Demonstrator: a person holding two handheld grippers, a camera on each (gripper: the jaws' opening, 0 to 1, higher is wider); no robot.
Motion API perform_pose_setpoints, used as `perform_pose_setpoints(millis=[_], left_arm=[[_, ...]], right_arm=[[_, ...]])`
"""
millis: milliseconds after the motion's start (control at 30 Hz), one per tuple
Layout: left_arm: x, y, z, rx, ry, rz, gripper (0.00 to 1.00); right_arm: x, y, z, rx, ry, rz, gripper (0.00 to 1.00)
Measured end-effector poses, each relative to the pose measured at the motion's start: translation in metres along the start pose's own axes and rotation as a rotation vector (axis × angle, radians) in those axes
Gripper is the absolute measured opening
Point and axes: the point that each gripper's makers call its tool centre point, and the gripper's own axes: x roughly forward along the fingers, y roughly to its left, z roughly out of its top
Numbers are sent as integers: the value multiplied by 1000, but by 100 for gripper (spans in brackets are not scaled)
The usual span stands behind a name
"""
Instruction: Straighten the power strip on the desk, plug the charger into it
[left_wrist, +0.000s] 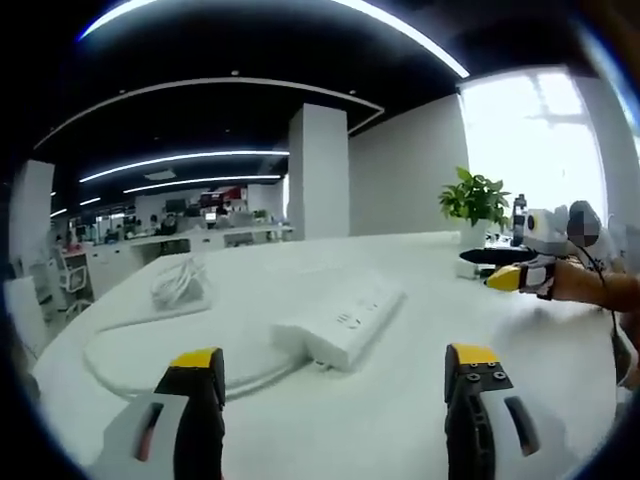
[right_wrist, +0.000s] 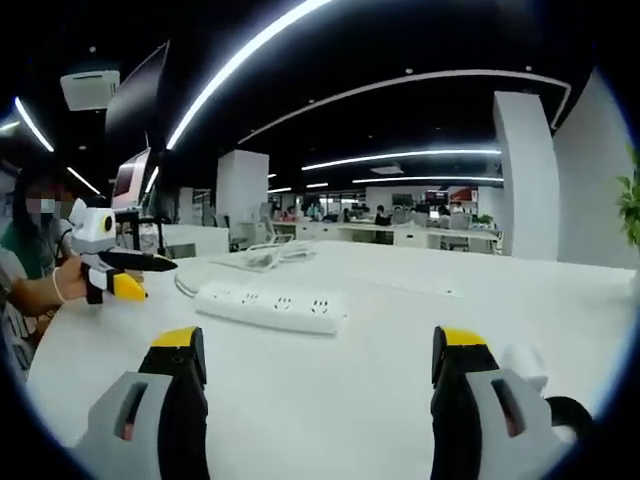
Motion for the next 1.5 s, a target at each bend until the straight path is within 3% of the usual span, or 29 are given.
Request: perform_pose_setpoints(millis=[367, 533, 733, 800, 1033, 1500], left_arm=[[15, 9, -2, 24, 22, 25, 92], [24, 9, 6, 27, 16, 13, 92], [32, 9, 8, 47, -3, 21, 92], [33, 7, -2, 55, 49, 0, 92], [40, 8, -7, 111, 61, 6, 93], [42, 9, -9, 109, 74, 12, 92]], right_arm=[[19, -10, -1, -25, 5, 4, 91], [33, -8, 6, -5, -5, 15, 91], [56, 5, 15, 6, -18, 58, 91], [63, 13, 15, 18, -25, 88, 91], [86, 24, 6, 38, 5, 141, 91], [88, 28, 4, 54, 14, 177, 91]])
